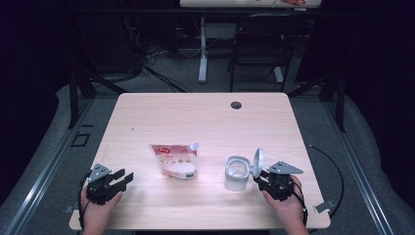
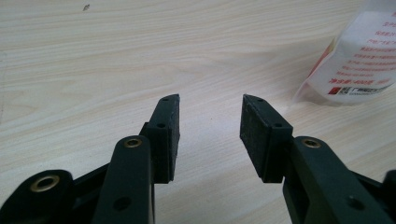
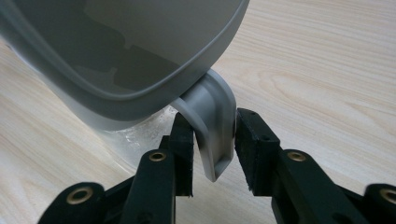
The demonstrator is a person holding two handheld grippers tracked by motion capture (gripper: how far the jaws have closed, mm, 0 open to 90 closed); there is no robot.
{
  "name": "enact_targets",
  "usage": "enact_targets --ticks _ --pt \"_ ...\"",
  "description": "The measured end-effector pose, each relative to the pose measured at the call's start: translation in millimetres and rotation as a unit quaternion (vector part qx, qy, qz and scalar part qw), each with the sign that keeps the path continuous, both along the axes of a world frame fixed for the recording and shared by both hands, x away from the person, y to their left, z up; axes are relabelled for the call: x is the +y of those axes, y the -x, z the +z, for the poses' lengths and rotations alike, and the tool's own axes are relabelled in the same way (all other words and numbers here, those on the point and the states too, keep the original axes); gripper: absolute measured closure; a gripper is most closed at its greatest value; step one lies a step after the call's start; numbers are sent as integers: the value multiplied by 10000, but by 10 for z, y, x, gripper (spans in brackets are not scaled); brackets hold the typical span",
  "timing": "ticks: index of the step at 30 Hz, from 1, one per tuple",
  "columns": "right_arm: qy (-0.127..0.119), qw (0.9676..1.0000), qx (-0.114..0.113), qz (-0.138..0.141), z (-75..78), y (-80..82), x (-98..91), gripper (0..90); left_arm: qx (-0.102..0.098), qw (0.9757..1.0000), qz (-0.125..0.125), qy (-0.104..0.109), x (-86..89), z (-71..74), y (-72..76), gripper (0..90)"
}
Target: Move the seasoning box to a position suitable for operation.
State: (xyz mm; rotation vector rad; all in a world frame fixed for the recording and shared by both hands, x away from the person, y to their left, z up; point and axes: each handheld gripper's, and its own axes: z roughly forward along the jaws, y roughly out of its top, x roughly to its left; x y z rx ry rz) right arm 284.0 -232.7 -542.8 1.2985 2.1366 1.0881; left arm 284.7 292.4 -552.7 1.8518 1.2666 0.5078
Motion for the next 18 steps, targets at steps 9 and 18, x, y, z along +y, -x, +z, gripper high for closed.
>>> enact_targets --ticks 9,18 --pt "294 9994 -82 173 19 -5 50 708 17 10000 21 -17 23 2 21 581" --pt "300 9986 -141 410 14 15 115 713 17 10000 13 -26 19 3 23 581"
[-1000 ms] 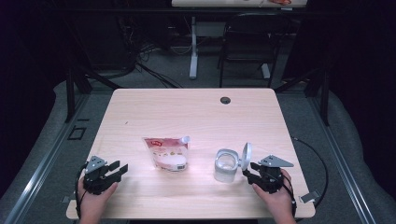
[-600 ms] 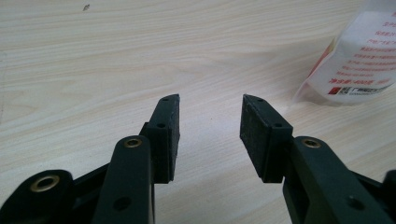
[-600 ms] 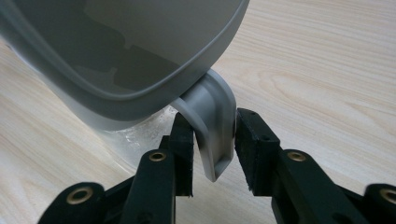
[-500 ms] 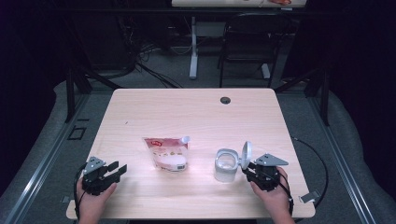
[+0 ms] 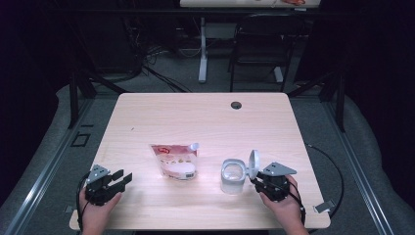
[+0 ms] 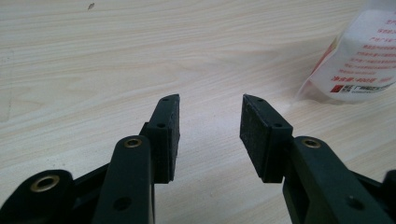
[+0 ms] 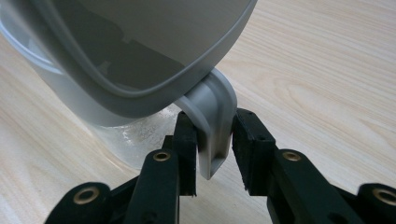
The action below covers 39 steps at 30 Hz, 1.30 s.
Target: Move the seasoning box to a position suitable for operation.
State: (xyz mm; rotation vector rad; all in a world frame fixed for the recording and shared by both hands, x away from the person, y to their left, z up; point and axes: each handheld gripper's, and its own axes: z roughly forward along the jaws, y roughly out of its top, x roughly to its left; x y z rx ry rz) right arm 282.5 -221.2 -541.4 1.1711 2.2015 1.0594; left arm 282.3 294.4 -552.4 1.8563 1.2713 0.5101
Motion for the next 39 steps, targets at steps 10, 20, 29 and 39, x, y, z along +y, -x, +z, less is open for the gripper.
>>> enact_targets --ticks 10,20,29,39 --pt "42 9991 17 411 4 21 69 713 -8 10000 -8 16 -9 -7 -4 582" --pt "-157 9988 74 454 -11 -28 42 730 -6 10000 -45 -17 -26 -8 0 582" --pt "-495 9985 159 140 -41 -124 -37 685 24 10000 -83 -45 -43 -12 -1 582" --pt "-612 9976 319 37 -33 -88 -121 697 -4 10000 -56 -35 -25 -6 7 582"
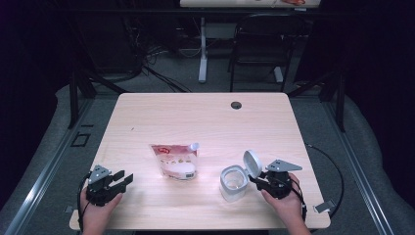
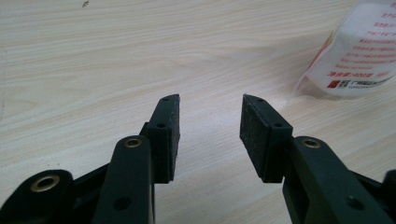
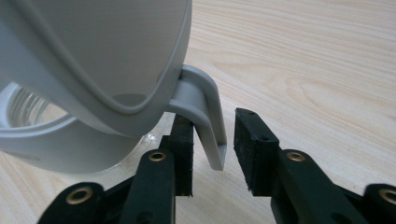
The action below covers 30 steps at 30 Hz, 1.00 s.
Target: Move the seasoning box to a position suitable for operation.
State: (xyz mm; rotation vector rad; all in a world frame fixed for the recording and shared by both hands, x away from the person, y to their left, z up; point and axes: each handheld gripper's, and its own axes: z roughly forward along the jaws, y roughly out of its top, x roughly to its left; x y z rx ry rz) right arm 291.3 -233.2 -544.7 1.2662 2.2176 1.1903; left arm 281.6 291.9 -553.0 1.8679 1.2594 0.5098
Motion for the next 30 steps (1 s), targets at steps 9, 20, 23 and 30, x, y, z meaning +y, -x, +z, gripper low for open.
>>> enact_targets --ticks 9,20,23,30 --pt "-131 9998 88 -89 22 95 -68 735 4 10000 17 13 11 8 7 582" --pt "-67 9999 21 -123 27 50 -27 794 -4 10000 -3 1 1 2 4 582" --pt "-113 9998 13 -168 21 25 -23 794 3 10000 -7 3 -4 1 5 582" --pt "-224 9996 6 -149 8 -63 -17 787 28 10000 -30 10 -17 -3 4 581"
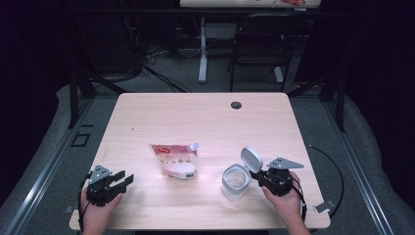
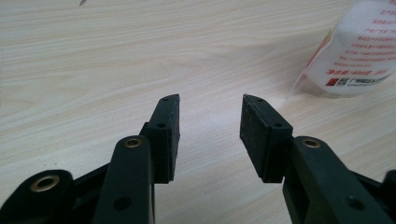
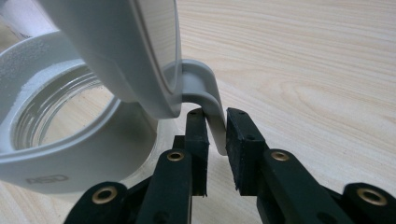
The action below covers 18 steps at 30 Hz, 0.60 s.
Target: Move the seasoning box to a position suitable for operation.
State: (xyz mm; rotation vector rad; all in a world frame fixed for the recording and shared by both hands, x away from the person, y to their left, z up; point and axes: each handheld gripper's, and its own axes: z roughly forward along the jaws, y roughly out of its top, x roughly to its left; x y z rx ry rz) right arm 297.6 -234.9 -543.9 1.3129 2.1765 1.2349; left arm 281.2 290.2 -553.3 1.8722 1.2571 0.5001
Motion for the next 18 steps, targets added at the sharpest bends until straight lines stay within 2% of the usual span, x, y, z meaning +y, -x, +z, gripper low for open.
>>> enact_targets --ticks 3,8,13,18 --pt "84 9999 35 80 12 -32 -5 787 -21 10000 -42 8 -5 17 8 576" --pt "85 9999 41 129 16 -98 13 784 -41 9999 -108 37 -34 34 11 554" --pt "180 9996 19 195 25 -147 25 778 -137 9997 -177 42 -77 86 1 526" --pt "18 9998 -8 193 24 -141 13 740 -231 9988 -436 56 -153 184 0 519"
